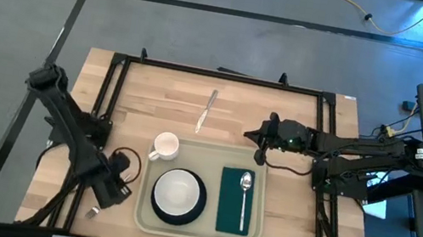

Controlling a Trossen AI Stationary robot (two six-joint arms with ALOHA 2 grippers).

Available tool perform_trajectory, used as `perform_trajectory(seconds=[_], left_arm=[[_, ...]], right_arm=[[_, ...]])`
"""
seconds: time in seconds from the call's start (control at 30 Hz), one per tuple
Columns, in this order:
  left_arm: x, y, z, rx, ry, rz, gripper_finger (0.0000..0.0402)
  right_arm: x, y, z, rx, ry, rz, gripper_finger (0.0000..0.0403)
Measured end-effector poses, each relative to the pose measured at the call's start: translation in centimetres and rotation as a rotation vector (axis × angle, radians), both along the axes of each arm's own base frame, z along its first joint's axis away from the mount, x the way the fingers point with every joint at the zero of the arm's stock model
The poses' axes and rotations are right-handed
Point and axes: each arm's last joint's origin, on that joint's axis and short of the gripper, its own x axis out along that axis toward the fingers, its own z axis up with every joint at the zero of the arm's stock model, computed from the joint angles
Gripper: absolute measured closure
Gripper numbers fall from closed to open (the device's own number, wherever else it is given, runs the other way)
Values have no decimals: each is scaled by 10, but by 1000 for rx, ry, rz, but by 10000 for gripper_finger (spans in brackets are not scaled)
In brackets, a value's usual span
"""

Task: Set up tray
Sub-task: Put the silver fork on the green napkin to the left of the silver spoon

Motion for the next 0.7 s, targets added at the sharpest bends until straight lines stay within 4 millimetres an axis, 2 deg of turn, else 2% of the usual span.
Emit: perform_trajectory(seconds=[0.17,0.37,0.57,0.7], left_arm=[[4,-22,-23,-75,135,123,215],[15,-40,-43,-128,106,166,215],[17,-42,-53,-132,198,170,215],[17,-41,-54,-122,195,182,215]], right_arm=[[0,0,0,-19,4,10,400],[0,0,0,-20,5,11,400],[0,0,0,-15,3,8,400],[0,0,0,-15,3,8,400]])
